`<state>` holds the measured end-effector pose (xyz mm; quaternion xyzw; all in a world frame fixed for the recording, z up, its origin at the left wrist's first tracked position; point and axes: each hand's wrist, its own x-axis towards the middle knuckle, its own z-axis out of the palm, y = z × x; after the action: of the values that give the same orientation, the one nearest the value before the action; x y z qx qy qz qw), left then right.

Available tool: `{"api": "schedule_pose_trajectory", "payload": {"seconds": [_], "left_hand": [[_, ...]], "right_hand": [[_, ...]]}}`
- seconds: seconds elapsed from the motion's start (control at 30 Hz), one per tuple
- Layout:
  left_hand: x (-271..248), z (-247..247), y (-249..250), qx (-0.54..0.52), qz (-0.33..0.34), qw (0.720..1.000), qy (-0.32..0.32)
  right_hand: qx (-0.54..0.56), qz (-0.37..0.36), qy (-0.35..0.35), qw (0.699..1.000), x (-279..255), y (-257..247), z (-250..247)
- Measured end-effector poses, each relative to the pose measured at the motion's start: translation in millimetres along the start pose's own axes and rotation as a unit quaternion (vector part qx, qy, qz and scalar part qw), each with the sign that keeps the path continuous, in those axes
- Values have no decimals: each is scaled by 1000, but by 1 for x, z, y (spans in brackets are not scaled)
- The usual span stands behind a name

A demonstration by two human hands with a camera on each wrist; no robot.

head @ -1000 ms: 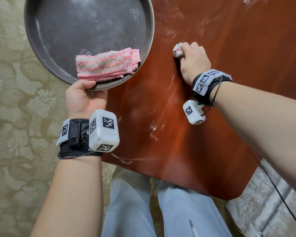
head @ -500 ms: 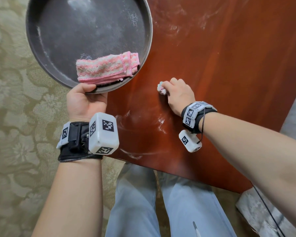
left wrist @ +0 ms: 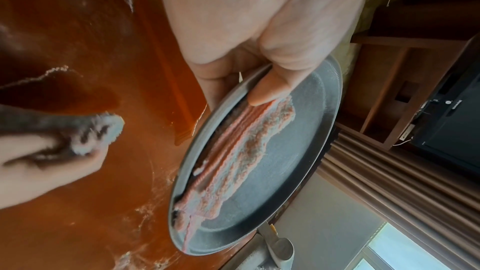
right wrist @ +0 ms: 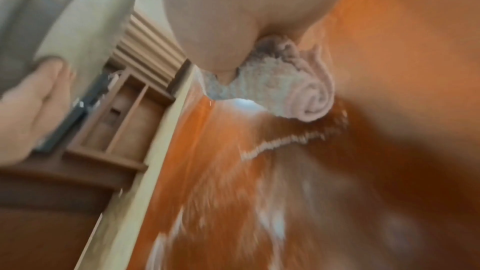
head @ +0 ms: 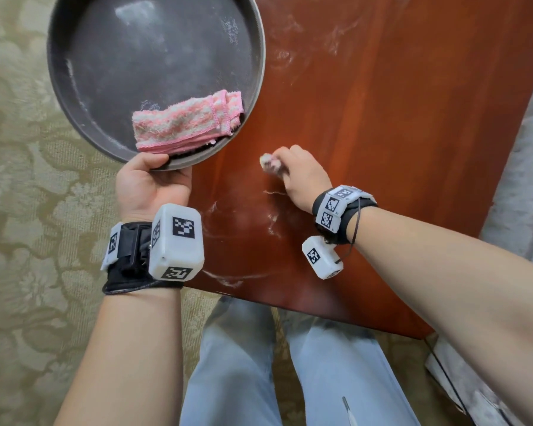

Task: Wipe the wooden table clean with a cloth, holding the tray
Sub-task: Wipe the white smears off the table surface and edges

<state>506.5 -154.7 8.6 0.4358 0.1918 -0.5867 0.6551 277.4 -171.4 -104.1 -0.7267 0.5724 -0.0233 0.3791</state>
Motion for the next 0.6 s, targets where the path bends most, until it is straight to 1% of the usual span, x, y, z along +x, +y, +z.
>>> {"api": "schedule_pose_trajectory", "payload": {"seconds": [0.07, 0.13, 0.23, 0.33, 0.47, 0.6], "left_hand": [[3, 8, -4, -11, 5, 1000, -4], [7, 17, -7, -17, 15, 1000, -6], [13, 25, -13, -20, 31, 999, 4], [19, 29, -16, -22, 44, 999, 12], [23, 28, -15, -30, 59, 998, 19], [23, 18, -9, -56, 69, 996, 22]], "right_hand": [[69, 24, 69, 995, 15, 6, -24], [77, 51, 100, 991, 31, 17, -48], [52, 69, 107, 990, 54, 35, -78], [31, 55, 100, 993, 77, 44, -93], [-21, 23, 109, 994, 105, 40, -100], [-52, 4, 121, 991, 126, 32, -96]]}}
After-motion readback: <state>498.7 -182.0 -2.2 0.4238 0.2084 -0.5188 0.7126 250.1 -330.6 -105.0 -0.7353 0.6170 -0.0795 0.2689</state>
